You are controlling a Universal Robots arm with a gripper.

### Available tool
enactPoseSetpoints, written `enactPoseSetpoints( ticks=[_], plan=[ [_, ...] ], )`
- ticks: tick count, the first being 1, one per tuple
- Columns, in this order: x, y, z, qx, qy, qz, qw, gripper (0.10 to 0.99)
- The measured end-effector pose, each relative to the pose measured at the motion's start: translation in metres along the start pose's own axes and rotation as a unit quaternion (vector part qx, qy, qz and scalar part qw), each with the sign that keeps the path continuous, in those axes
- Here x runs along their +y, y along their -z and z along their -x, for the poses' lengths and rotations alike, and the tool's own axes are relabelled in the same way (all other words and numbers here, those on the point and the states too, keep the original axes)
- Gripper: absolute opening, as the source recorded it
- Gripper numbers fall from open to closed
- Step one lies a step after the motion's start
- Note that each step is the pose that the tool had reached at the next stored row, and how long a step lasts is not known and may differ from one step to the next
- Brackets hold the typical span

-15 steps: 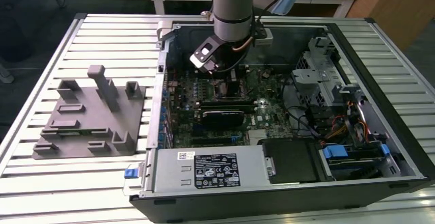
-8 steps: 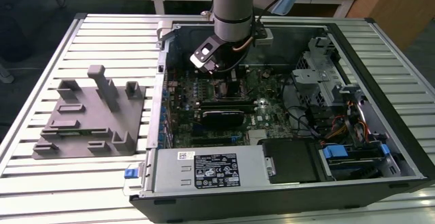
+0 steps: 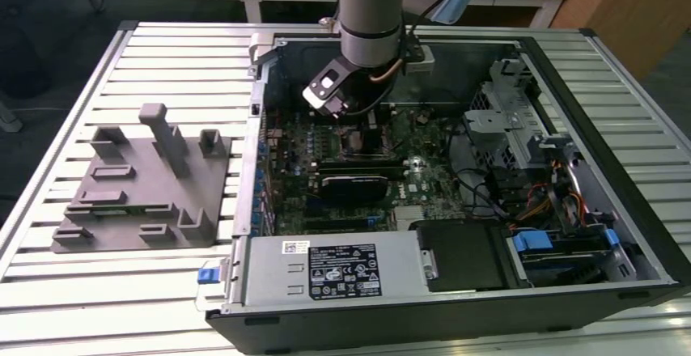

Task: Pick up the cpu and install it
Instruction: 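Place the cpu into insertion slot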

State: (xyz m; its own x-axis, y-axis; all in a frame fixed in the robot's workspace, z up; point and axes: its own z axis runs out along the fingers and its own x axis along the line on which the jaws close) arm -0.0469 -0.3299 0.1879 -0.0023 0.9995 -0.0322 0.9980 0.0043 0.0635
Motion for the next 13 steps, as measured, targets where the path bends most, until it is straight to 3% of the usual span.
enactPoseSetpoints(
  ticks=[5, 13],
  plan=[
    [0.0000, 0.0018, 0.0002, -0.0006, 0.000, -0.0005, 1.0000, 0.604],
    [0.0007, 0.0130, 0.0006, -0.0007, 0.000, -0.0005, 1.0000, 0.604]
  ],
)
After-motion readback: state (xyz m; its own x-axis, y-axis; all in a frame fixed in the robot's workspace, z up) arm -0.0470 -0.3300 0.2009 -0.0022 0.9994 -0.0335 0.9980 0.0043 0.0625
